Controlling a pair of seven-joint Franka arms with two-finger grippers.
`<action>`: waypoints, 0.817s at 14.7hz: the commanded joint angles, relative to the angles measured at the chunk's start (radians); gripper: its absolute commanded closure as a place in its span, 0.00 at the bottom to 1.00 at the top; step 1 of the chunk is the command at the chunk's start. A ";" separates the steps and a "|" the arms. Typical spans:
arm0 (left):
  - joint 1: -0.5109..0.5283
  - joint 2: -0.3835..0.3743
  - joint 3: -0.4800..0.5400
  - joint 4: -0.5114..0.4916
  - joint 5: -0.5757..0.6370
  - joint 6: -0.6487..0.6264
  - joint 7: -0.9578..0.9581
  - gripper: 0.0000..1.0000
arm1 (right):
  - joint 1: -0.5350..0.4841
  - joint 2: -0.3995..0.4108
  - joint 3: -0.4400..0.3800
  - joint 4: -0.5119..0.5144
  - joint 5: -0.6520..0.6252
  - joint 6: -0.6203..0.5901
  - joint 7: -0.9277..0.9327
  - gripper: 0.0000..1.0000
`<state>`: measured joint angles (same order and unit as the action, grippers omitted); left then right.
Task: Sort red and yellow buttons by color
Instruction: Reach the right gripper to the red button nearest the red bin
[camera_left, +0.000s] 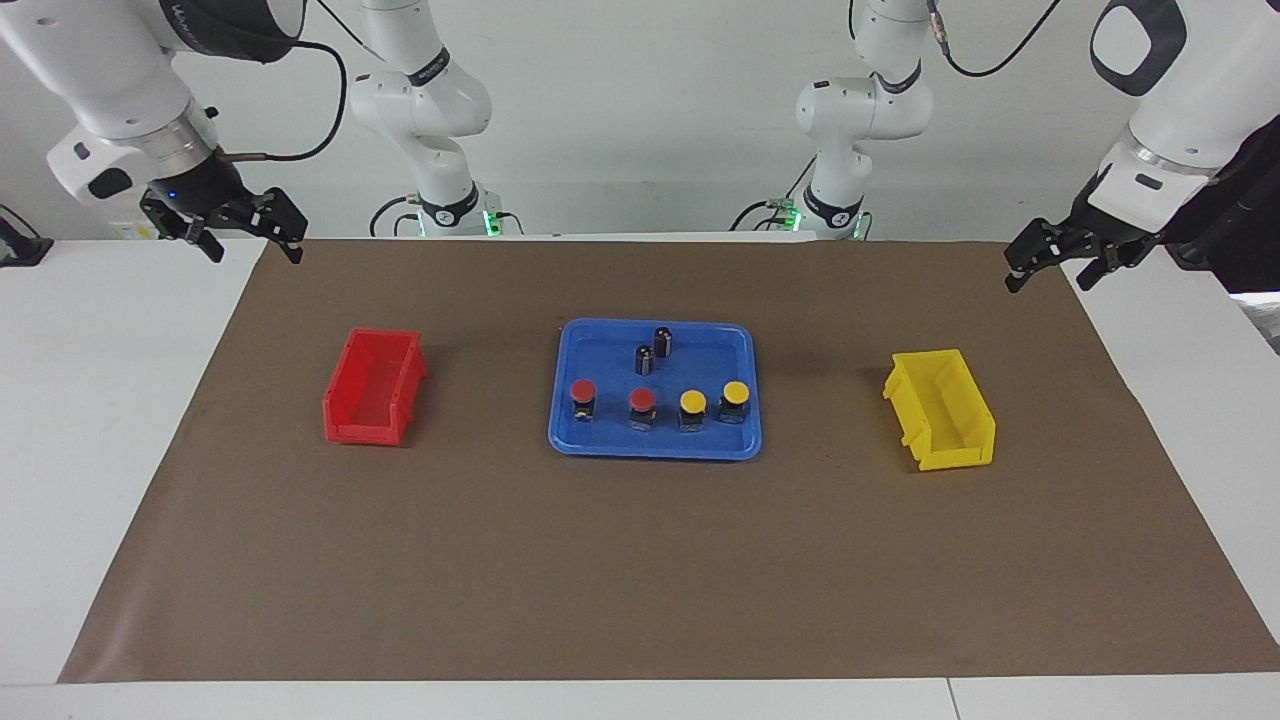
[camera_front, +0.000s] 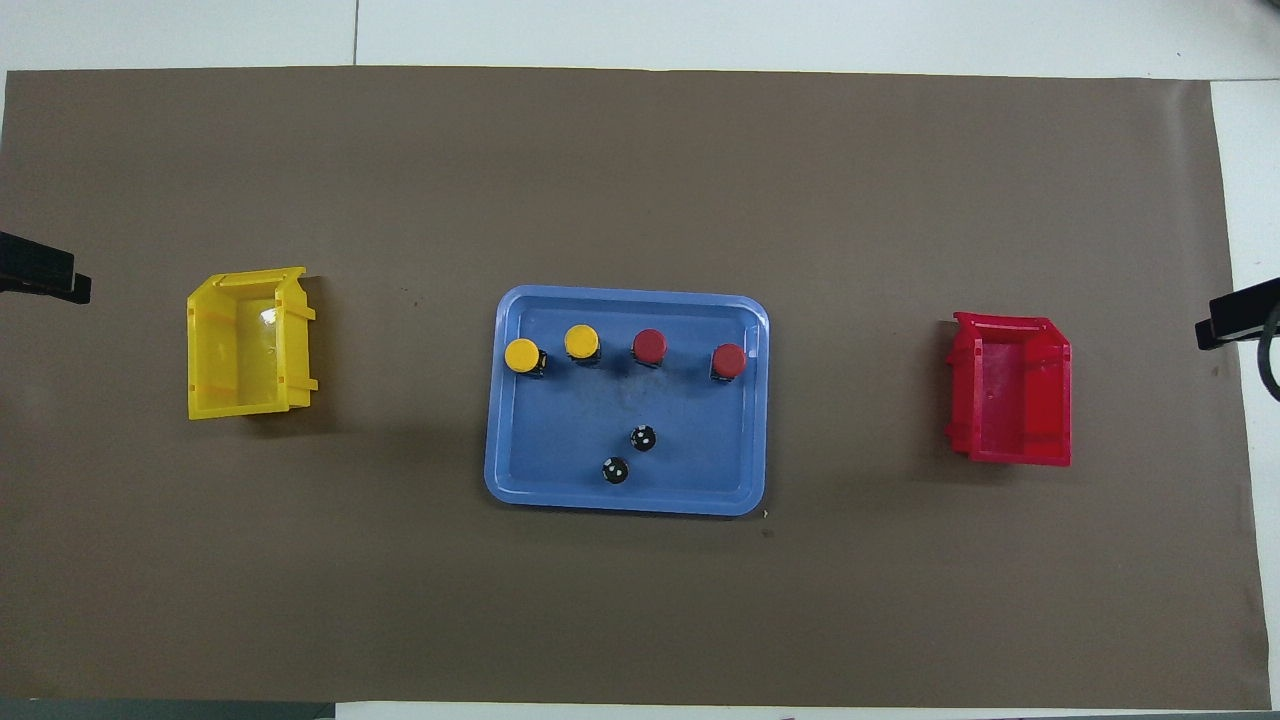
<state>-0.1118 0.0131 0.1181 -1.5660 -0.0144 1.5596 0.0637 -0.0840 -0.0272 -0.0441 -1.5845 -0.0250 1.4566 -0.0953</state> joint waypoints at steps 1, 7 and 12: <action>0.007 -0.008 -0.003 -0.006 -0.010 -0.012 0.007 0.00 | -0.005 0.001 0.006 0.006 0.003 -0.002 0.000 0.00; 0.007 -0.008 -0.003 -0.006 -0.010 -0.012 0.007 0.00 | -0.003 0.000 0.018 0.003 -0.001 0.011 0.000 0.00; 0.007 -0.008 -0.003 -0.006 -0.010 -0.012 0.007 0.00 | -0.008 0.064 0.099 0.113 0.011 0.007 0.122 0.00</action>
<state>-0.1118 0.0131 0.1181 -1.5660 -0.0144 1.5590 0.0637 -0.0843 -0.0181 0.0114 -1.5584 -0.0233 1.4796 -0.0505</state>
